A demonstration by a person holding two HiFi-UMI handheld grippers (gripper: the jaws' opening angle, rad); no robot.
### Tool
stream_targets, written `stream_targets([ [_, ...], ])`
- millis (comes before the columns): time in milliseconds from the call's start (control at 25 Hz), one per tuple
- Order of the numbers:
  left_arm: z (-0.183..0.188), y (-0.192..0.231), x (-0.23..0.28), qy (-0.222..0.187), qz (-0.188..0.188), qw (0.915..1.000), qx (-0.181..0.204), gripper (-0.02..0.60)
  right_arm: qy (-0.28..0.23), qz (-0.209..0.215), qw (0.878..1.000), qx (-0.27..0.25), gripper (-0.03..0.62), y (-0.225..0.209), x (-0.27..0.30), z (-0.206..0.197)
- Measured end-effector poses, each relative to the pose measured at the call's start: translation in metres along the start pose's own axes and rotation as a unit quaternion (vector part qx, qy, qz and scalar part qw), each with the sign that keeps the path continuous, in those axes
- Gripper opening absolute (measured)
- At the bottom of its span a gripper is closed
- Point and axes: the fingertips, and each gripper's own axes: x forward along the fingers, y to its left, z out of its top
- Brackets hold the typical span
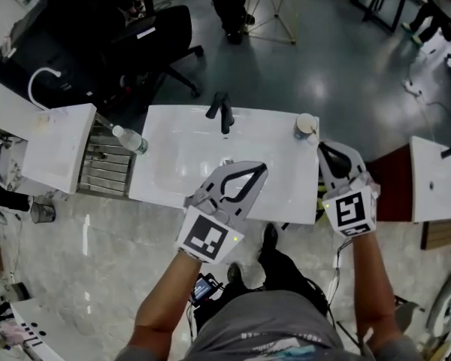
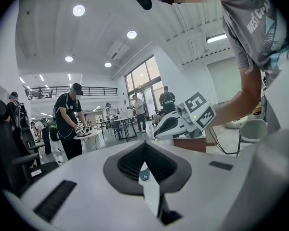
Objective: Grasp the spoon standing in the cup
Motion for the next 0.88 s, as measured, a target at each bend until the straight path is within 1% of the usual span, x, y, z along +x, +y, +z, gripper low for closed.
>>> stream_targets([
  [360,0.044,-0.016,-0.039,-0.036,-0.006,0.9985,0.04,0.002,-0.029,-0.027,0.999,0.01,0.034,0.01,-0.065,0.056],
  [560,0.067,-0.033,-0.066,-0.045,-0.009,0.9975,0.055,0.002,-0.036,-0.02,0.999,0.012,0.034,0.03,-0.101,0.083],
  [680,0.079,-0.038,-0.076,-0.055,-0.012,0.996,0.07,0.002,-0.044,-0.023,0.999,0.013,0.034,0.036,-0.117,0.099],
  [880,0.092,-0.052,-0.095,-0.066,-0.016,0.9937,0.09,0.002,-0.058,-0.018,0.998,0.005,0.034,0.053,-0.144,0.122],
])
